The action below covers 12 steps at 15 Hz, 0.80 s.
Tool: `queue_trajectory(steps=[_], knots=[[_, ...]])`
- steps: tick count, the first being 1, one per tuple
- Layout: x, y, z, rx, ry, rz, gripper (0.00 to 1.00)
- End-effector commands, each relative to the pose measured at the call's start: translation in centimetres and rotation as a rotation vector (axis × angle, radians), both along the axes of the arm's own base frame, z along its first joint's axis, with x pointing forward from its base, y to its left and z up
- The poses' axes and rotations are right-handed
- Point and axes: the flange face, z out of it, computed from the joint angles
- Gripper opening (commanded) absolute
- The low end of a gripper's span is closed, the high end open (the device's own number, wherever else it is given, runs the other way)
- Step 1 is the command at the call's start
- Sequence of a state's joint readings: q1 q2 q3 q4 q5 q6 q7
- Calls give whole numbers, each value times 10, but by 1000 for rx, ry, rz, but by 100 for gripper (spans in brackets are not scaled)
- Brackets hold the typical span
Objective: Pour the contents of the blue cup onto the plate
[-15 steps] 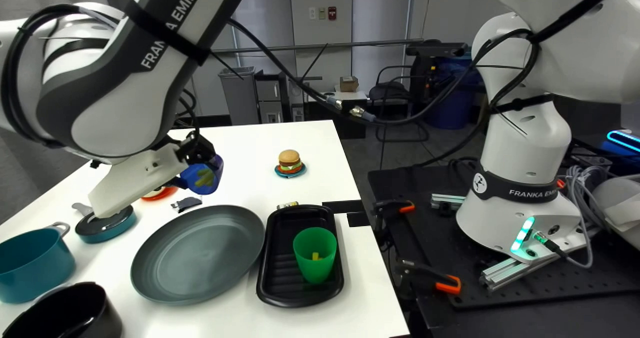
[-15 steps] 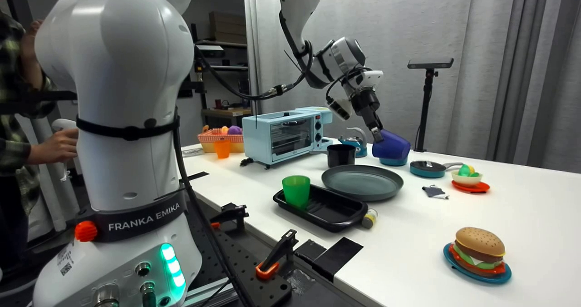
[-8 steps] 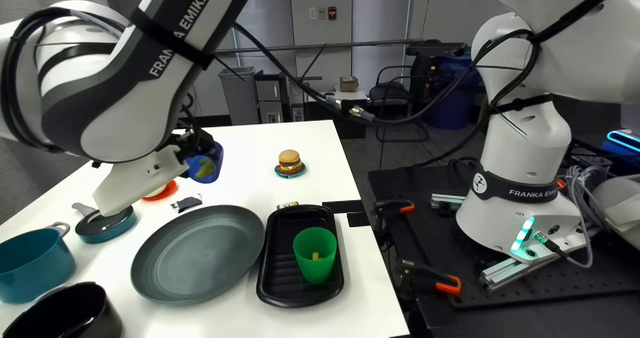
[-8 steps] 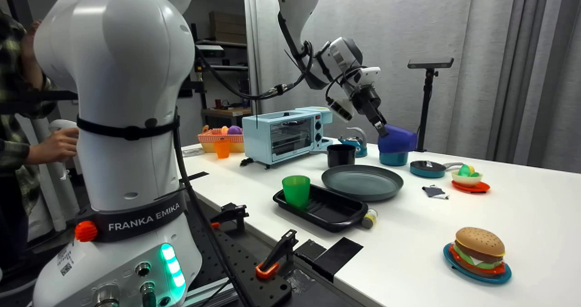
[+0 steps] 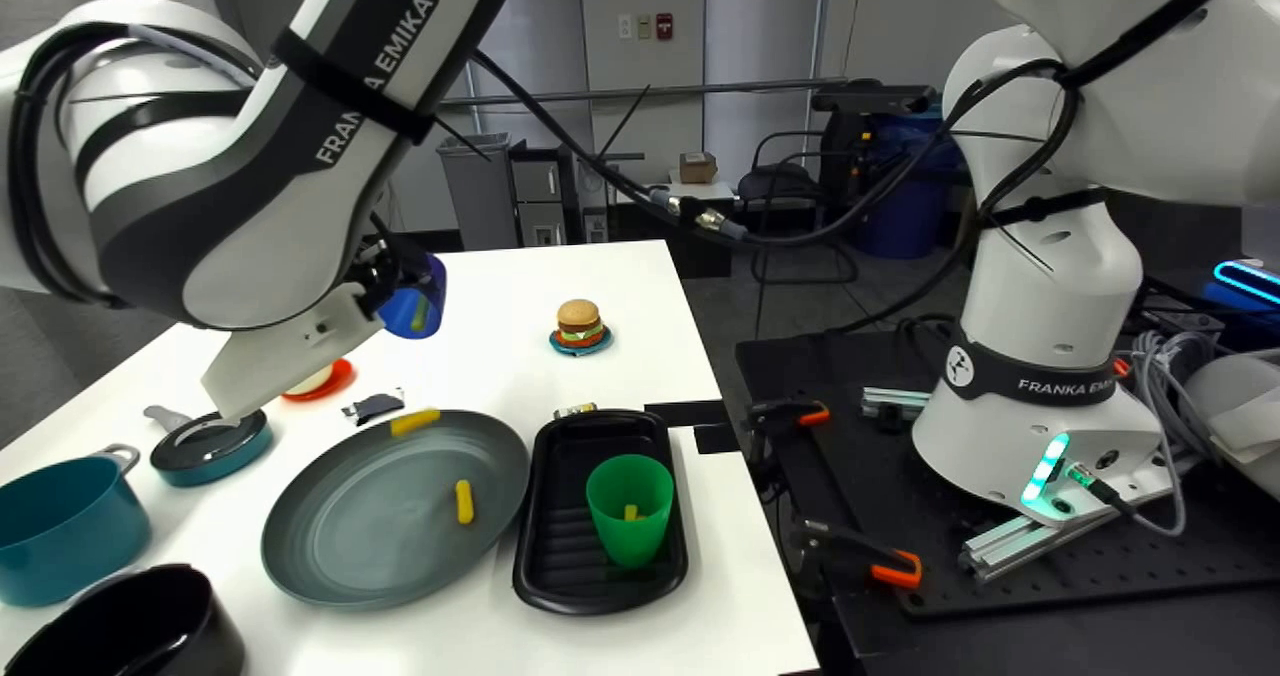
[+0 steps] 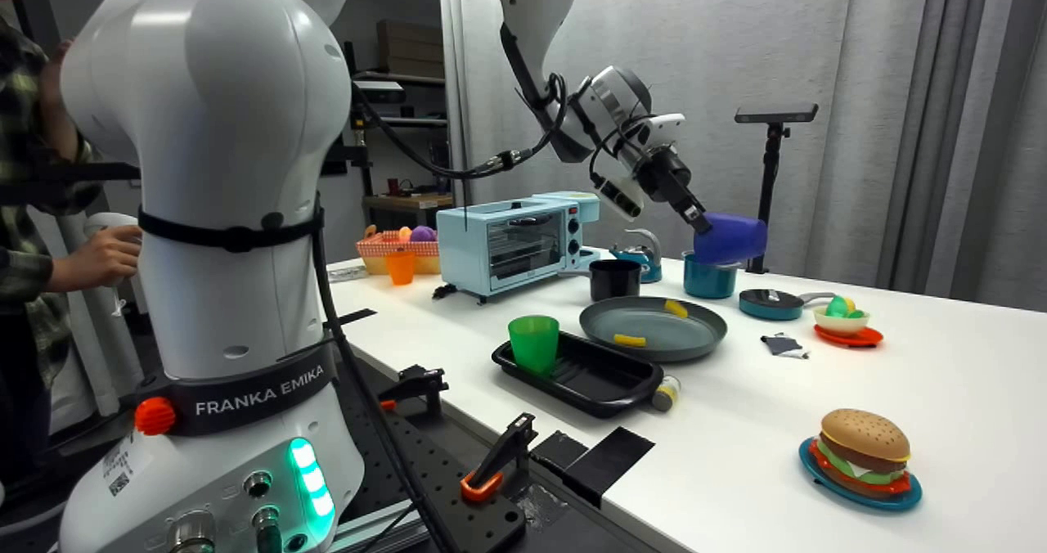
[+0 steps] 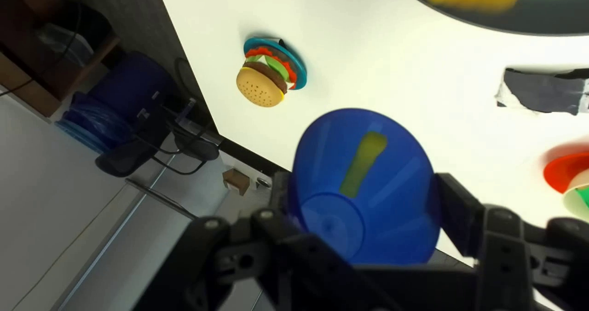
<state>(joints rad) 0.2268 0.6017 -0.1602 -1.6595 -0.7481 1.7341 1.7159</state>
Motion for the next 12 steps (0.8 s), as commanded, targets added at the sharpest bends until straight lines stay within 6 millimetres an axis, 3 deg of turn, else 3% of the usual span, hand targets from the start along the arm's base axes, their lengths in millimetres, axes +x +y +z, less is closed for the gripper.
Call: queue_trajectory(steps=[1,8,12], knots=[[7,2,4,-88,-4,-3,52],[9,2,5,-158,-1,22,52],[8,9,-1,-59,4,2,52]])
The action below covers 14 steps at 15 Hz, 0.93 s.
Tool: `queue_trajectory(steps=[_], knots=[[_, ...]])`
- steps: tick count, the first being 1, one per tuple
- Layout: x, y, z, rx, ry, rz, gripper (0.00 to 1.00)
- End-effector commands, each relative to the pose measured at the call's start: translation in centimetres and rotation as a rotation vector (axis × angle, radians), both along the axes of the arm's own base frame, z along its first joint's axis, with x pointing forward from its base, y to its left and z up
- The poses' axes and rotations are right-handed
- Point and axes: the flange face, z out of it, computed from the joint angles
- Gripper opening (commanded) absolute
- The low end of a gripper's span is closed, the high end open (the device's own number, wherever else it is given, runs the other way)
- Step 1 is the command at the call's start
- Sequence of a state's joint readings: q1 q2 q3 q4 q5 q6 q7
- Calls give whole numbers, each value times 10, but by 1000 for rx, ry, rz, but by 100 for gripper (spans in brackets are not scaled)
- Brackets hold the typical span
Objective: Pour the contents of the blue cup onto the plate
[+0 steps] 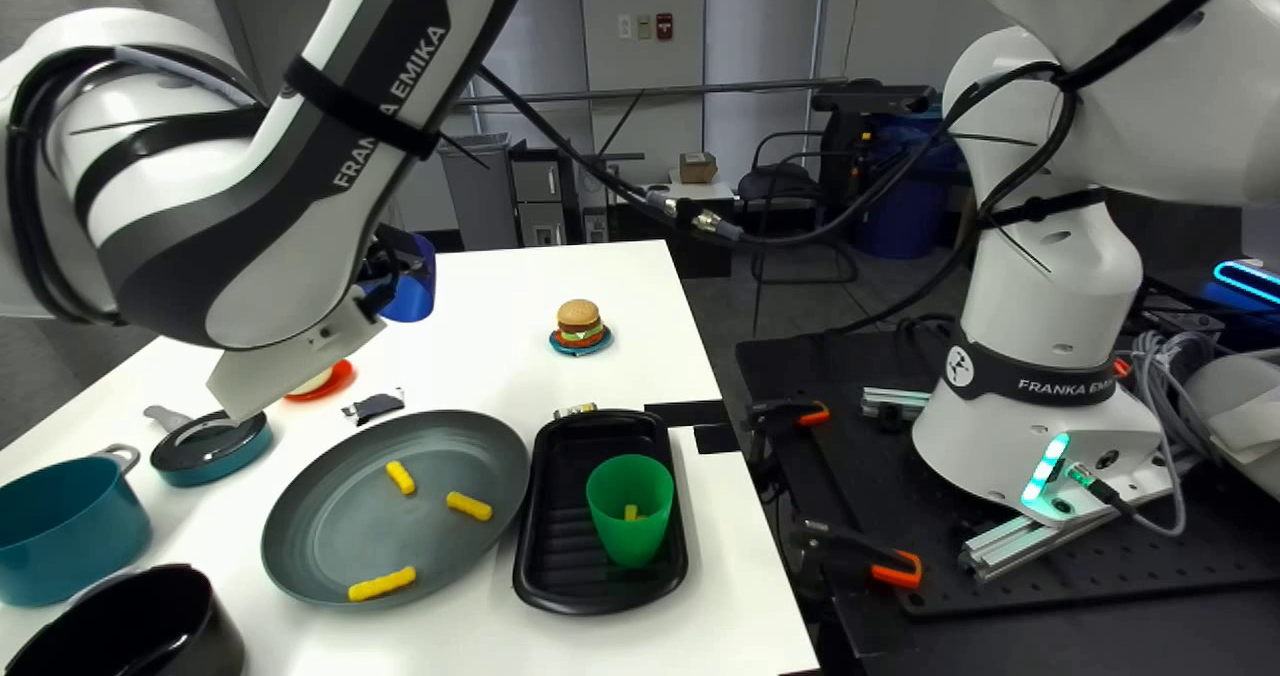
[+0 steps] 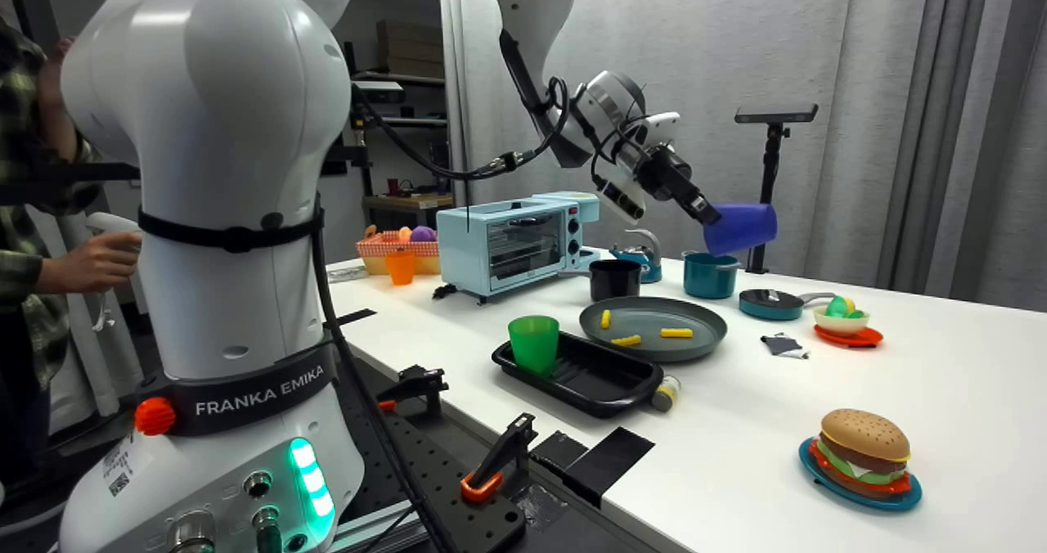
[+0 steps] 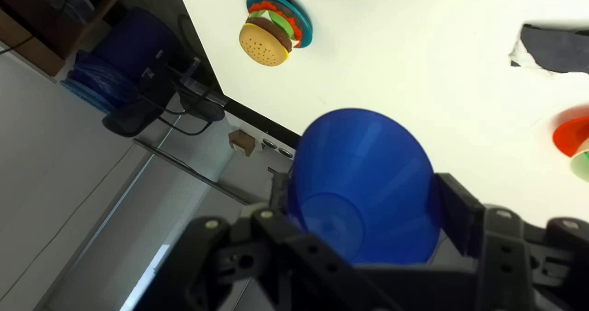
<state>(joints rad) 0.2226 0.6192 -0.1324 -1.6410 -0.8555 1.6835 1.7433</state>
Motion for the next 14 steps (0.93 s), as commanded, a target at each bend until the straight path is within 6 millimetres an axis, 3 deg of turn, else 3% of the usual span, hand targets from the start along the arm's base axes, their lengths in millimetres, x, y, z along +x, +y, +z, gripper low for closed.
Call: queue_trajectory(steps=[1,14], knots=[[3,9,-3,86,1,-50,52],[15,44,-16,570,-160,-234,52]])
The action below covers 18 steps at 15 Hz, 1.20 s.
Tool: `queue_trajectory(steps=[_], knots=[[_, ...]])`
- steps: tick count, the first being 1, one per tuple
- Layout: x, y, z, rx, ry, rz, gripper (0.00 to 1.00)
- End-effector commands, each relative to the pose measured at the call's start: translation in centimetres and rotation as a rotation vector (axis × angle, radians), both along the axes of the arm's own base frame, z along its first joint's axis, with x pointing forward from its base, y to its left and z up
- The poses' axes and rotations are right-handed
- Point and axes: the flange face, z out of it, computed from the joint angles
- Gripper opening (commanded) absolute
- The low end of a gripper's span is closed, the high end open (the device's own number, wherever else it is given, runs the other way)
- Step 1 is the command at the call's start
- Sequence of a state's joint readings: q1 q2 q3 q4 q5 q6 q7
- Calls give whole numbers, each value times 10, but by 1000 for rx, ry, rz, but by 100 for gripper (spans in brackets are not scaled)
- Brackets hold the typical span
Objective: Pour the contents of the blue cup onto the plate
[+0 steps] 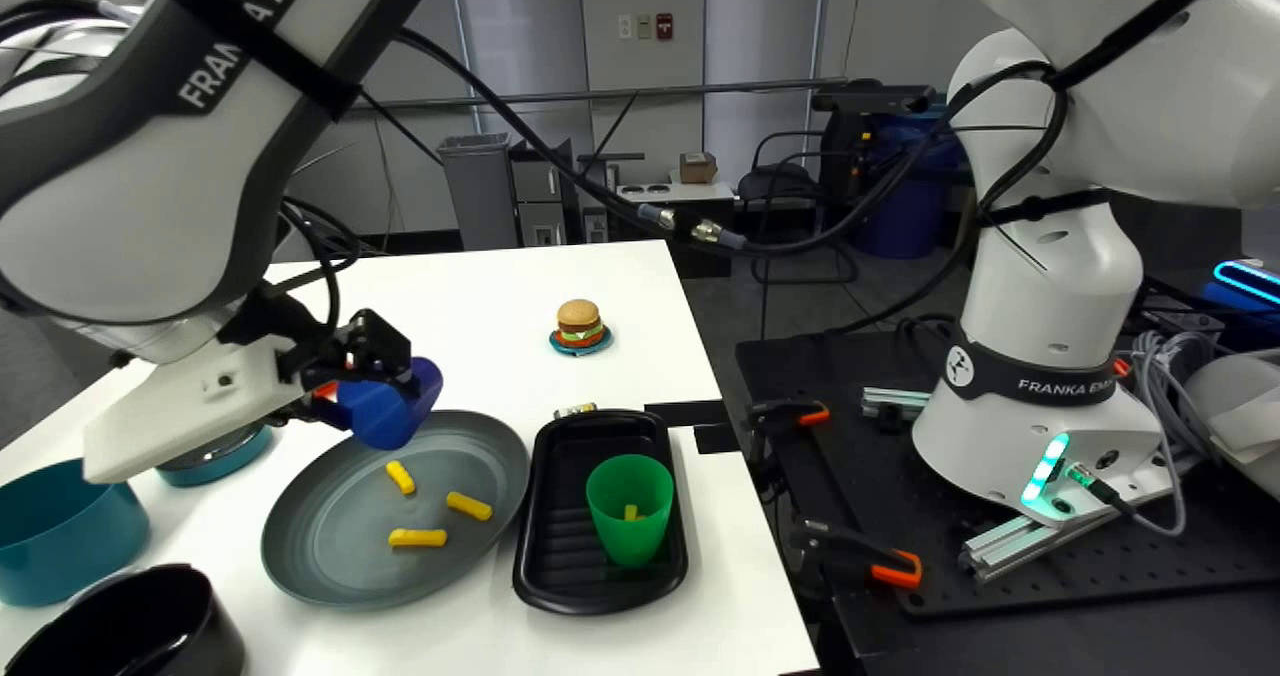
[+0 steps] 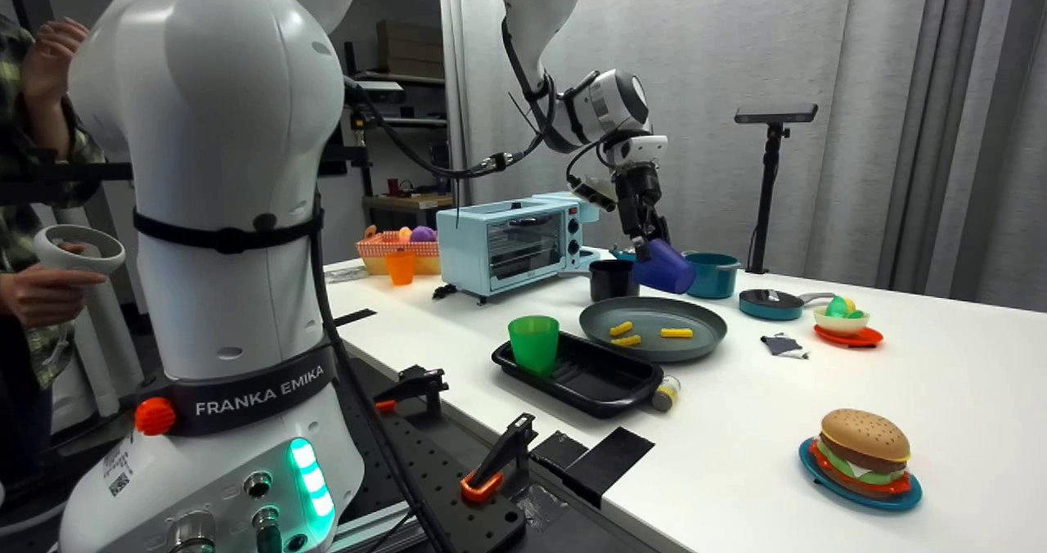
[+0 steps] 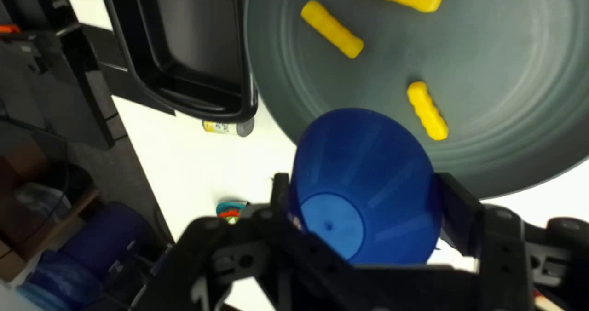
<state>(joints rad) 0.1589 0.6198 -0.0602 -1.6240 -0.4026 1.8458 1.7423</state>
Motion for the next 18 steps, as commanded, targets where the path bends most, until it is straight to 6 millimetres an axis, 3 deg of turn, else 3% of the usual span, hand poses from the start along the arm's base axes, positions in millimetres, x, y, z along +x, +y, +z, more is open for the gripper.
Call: queue_trajectory(steps=[1,7,8,10,15,18], knots=[[13,4,1,130,-82,-49,52],[28,15,3,320,-238,-81,52],[2,-44,26,352,-280,-96,52],[-1,-66,30,403,-328,-96,52],[-50,-187,48,522,-402,-92,52],[-74,-234,55,620,-431,-60,52]])
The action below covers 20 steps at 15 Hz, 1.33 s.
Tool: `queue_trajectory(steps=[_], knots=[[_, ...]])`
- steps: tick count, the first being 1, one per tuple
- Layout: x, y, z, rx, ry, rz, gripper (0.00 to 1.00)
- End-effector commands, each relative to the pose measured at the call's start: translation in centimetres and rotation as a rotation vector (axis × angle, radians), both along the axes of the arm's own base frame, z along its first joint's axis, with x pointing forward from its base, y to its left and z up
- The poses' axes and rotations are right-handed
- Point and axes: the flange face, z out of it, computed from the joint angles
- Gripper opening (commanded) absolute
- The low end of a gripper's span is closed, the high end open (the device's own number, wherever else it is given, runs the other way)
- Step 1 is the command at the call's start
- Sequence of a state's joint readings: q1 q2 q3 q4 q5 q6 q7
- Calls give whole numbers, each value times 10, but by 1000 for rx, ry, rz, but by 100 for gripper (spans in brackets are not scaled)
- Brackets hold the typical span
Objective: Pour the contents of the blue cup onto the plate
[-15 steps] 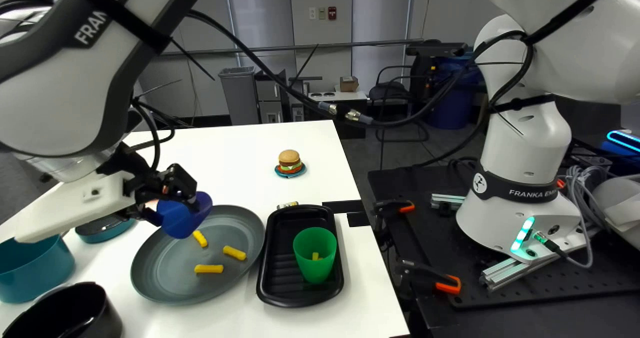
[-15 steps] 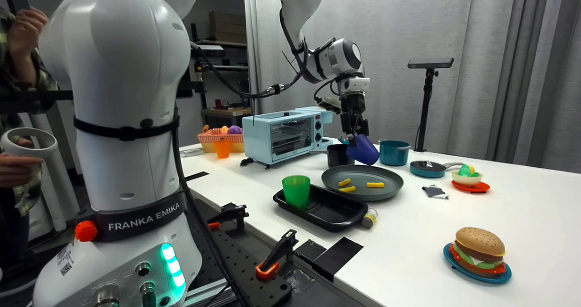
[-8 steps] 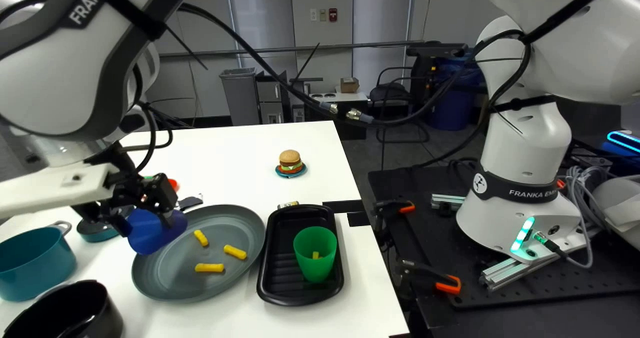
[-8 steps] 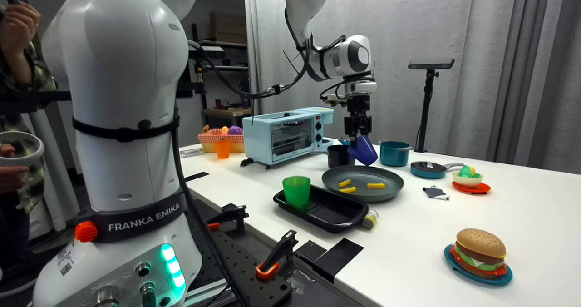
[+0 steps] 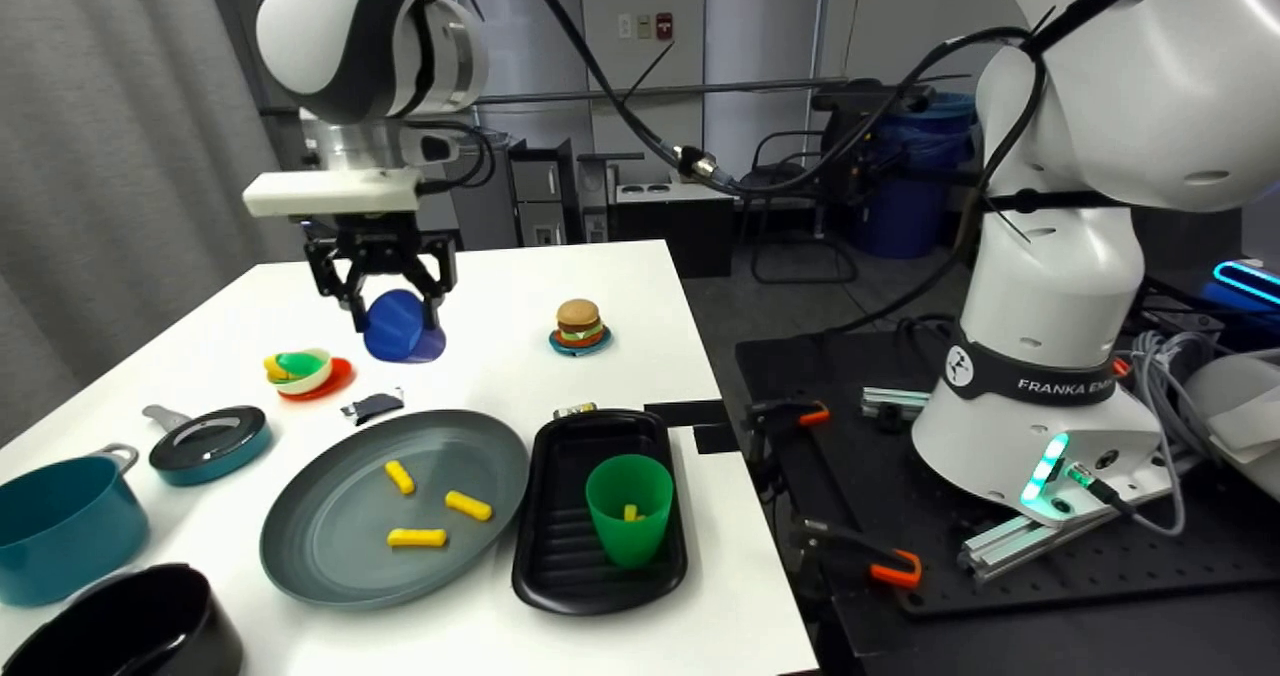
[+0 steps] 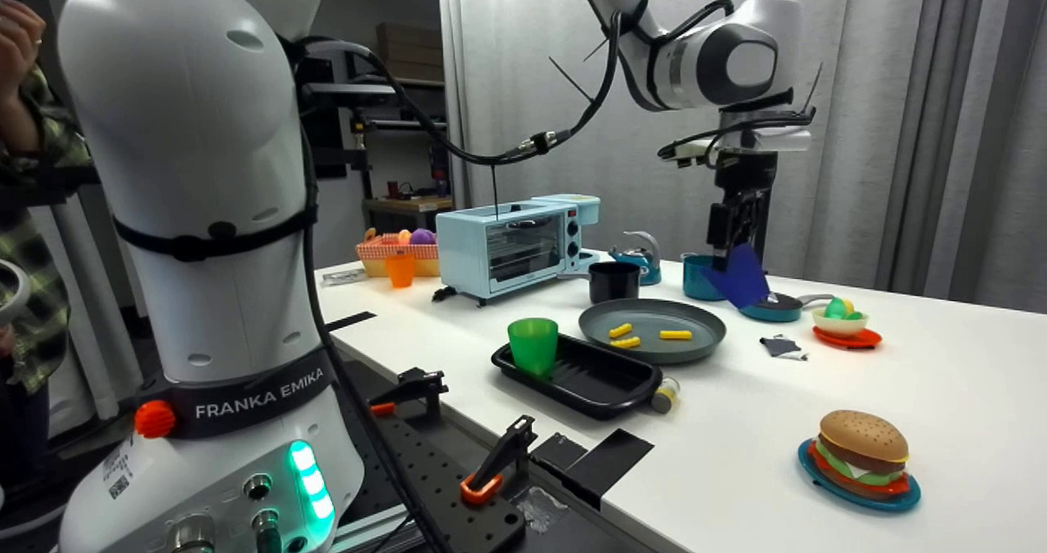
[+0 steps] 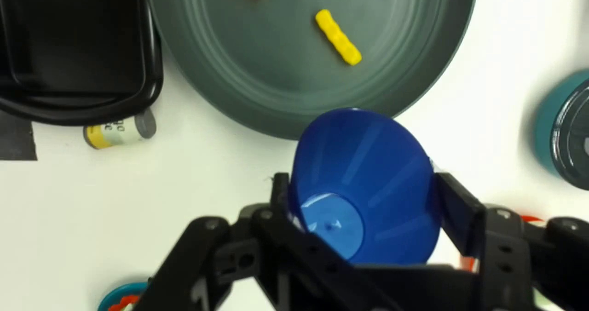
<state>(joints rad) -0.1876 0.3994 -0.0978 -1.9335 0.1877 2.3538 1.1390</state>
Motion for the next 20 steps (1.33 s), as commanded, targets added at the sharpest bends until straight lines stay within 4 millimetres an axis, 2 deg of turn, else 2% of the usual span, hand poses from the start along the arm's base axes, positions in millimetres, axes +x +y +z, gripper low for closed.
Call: queue_trajectory(steps=[1,3,12,20], knots=[[-35,-37,14,107,-77,50,52],[-42,-48,11,181,-113,90,52],[-56,-46,-24,384,-141,183,52],[-73,-75,-43,437,-173,136,52]])
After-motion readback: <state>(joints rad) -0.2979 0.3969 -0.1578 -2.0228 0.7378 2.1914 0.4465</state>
